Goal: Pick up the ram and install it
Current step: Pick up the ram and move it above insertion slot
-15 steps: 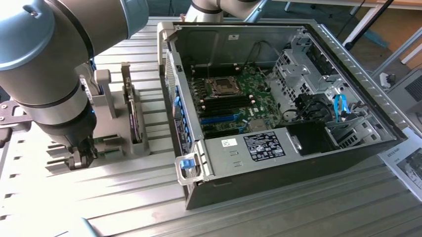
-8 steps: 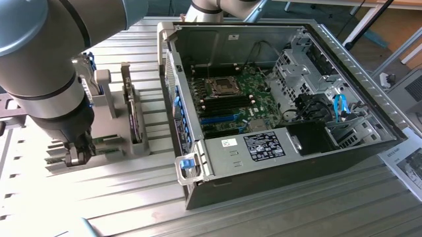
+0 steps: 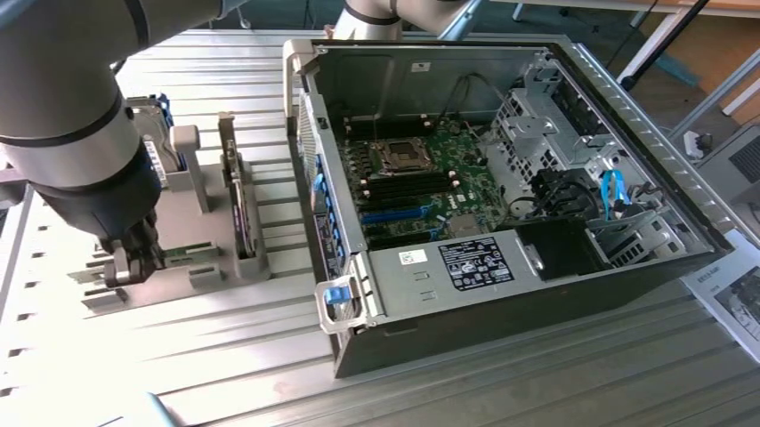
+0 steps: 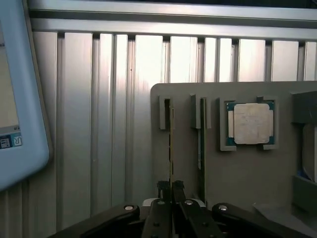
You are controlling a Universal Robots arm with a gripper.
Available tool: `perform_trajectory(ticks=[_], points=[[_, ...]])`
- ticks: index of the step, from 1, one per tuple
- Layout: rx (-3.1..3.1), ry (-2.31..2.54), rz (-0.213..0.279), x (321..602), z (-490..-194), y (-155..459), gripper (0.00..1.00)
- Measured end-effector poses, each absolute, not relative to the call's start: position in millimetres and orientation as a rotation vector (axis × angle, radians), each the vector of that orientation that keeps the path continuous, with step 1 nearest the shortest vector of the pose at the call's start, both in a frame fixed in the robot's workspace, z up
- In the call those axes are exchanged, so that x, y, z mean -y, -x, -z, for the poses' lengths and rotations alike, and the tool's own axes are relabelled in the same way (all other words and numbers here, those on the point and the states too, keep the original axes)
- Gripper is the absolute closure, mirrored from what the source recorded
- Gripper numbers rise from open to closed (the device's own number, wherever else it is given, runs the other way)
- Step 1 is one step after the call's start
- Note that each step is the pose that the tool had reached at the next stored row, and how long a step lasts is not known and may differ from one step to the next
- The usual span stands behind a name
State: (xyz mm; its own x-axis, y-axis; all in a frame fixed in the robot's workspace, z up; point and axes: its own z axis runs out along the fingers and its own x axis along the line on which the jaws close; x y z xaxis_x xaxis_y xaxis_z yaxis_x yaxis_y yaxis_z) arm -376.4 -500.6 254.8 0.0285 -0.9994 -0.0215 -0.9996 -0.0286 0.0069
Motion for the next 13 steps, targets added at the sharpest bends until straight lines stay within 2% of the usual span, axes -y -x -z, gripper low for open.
perform_trajectory(ticks=[13], points=[[-2.183, 2.246, -0.032, 501, -326, 376, 0.87]])
